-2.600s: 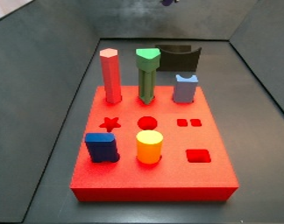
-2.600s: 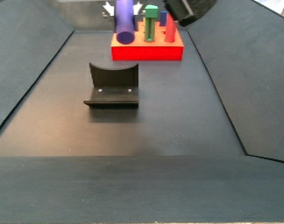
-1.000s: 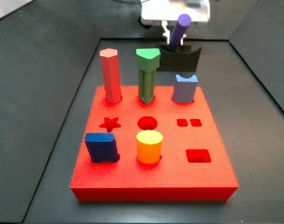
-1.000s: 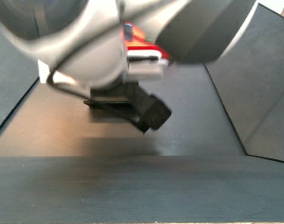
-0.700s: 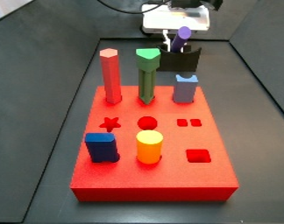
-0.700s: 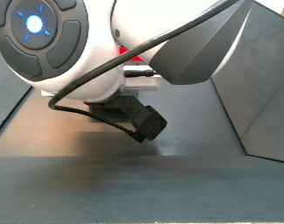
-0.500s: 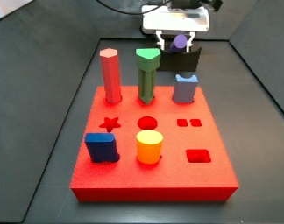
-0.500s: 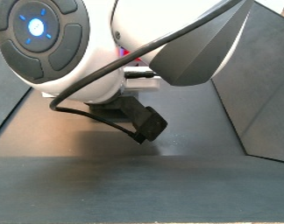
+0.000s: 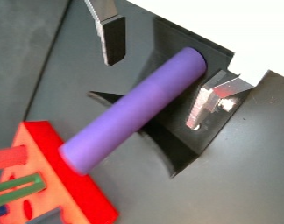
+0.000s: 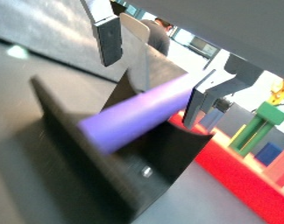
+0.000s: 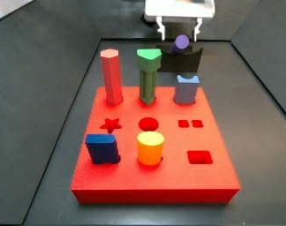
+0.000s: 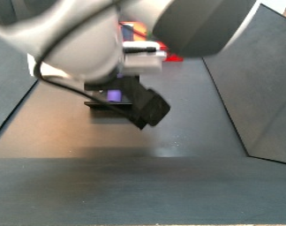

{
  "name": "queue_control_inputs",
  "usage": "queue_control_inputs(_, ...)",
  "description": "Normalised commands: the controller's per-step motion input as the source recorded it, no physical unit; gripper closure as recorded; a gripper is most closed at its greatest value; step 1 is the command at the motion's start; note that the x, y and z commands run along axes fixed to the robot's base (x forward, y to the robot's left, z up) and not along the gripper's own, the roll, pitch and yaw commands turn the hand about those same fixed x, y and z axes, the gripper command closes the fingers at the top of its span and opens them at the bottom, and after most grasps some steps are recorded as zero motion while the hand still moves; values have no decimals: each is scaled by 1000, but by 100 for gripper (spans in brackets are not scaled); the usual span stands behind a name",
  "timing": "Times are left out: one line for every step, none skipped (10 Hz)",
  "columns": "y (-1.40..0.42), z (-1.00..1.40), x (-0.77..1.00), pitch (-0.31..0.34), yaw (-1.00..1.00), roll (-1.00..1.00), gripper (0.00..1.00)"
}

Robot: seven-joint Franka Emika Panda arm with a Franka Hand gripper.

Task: Pick up the round object. Move up. Place the round object on the fixture. Regrasp the round object. Move to above the board. Insert the round object.
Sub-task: Regrasp the round object.

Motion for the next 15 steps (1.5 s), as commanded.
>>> queue_control_inputs(-2, 934, -40, 82, 11, 54, 0)
queue_control_inputs(2, 702, -29, 90, -5, 54, 0)
queue_control_inputs(2, 524, -28, 90, -19, 49, 0)
queue_control_inputs(5, 279, -29, 85, -34, 49, 0)
queue_control_inputs(-1000, 933, 16, 59, 4, 1000, 0)
queue_control_inputs(-1000, 864, 21, 57, 4, 1000, 0)
queue_control_inputs(-1000, 839, -10, 46, 3, 1000, 0)
queue_control_inputs(-1000, 802, -38, 38, 2, 1000, 0)
queue_control_inputs(-1000, 750, -52, 32, 2, 1000, 0)
queue_control_inputs(-1000, 677, -56, 29, 2, 1000, 0)
queue_control_inputs(-1000, 586, -60, 26, 2, 1000, 0)
queue_control_inputs(-872, 363, -57, 21, 2, 1000, 0)
queue_control_inputs(-678, 203, -48, 18, 2, 1000, 0)
queue_control_inputs(-477, 117, -41, 14, 3, 1000, 0)
queue_control_inputs(-194, 47, -37, 7, 4, 1000, 0)
